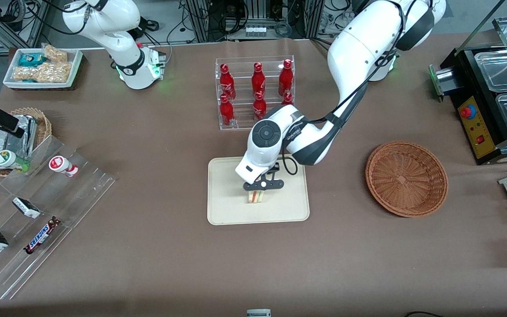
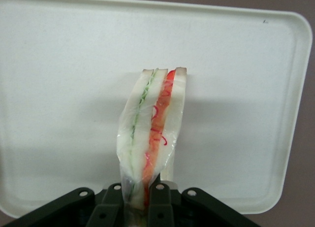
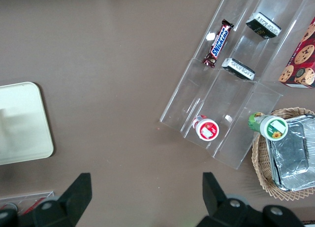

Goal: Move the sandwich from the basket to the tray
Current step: 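Lower the sandwich onto the tray and open the left gripper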

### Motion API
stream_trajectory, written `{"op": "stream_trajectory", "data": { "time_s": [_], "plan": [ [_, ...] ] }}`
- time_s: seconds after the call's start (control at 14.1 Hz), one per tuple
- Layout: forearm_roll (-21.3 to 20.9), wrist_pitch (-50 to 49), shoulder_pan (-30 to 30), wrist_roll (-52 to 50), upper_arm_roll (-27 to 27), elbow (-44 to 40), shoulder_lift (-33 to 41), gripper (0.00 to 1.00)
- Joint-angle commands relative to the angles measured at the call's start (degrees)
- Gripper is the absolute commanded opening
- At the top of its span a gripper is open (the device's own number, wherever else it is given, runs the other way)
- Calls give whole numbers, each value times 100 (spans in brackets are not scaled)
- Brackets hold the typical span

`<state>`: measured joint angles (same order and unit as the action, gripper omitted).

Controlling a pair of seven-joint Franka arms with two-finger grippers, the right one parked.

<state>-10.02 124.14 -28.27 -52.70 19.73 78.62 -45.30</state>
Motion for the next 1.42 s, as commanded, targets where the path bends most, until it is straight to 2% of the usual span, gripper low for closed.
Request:
{"op": "stream_trajectory", "data": {
  "time_s": [0.0,0.28,0.35,0.43,0.5,0.57,0.71,0.85,1.35],
  "plan": [
    [-123,-48,-82,-179,-100,-610,-339,7],
    [-141,-56,-143,-188,-127,-638,-471,11],
    [-141,-57,-170,-188,-127,-629,-480,15],
    [-210,-57,-179,-188,-127,-594,-480,25],
    [-237,-65,-187,-215,-127,-533,-472,53],
    [-246,-57,-214,-293,-127,-489,-463,100],
    [-412,-4,-205,-285,-127,-497,-454,100],
    [-842,-91,-214,-381,-127,-488,-210,100],
    [-501,-1294,128,-479,-118,-453,987,100]
  ]
}}
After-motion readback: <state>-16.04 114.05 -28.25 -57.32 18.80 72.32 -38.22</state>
